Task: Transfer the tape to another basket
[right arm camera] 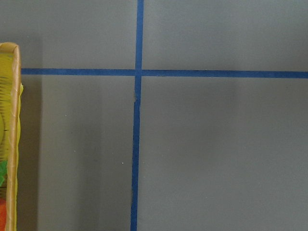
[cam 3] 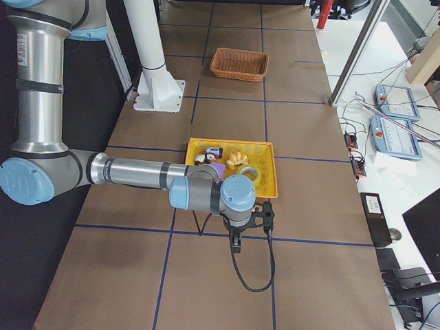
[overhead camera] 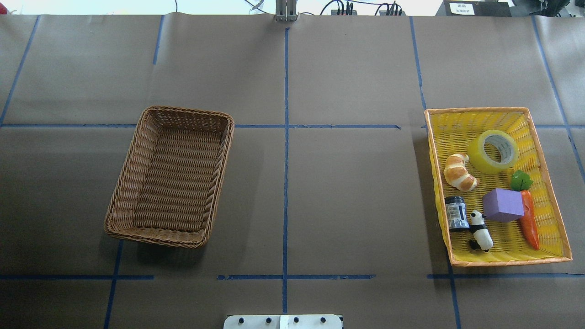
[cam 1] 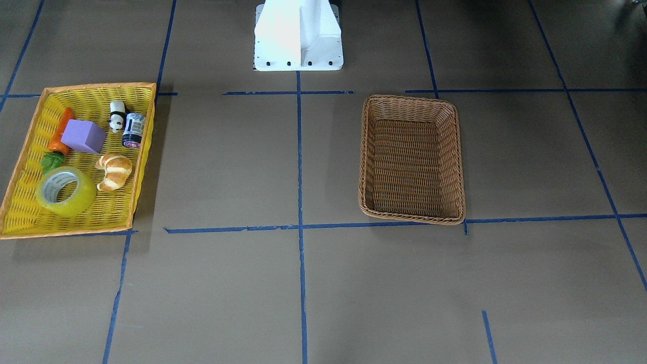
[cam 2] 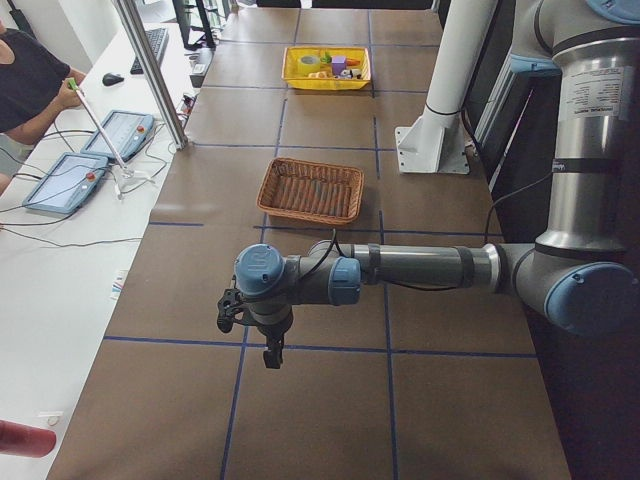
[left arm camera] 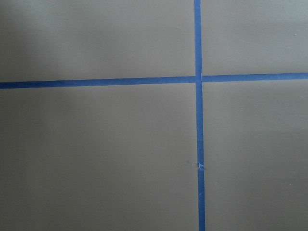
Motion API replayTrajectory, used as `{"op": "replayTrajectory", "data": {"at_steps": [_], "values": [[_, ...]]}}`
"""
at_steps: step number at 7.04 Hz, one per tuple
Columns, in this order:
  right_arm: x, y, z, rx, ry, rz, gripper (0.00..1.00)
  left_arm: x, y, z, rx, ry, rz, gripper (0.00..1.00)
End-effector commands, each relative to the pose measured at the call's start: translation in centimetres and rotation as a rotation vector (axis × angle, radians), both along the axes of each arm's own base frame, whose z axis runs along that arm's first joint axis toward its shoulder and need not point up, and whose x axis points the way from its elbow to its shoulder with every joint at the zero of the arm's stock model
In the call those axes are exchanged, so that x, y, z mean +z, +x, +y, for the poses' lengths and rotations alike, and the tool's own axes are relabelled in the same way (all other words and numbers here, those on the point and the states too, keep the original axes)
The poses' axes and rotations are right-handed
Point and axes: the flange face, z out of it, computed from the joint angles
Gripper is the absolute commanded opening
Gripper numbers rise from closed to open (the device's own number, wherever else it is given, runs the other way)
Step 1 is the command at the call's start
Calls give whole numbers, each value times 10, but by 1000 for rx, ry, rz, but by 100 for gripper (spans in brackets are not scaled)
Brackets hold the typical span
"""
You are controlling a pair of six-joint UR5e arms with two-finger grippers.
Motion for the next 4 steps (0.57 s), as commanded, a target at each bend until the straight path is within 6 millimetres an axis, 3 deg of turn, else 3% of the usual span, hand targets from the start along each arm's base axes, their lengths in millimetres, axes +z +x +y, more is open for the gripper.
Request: {"op": "replayTrajectory", "data": {"at_steps": [1,4], "values": [[0,0,0,1,0,0,100,0,0,0,0,0,0,100],[-5,0,-4,1,10,-1,100,2,0,0,0,-3,-1,100]]}}
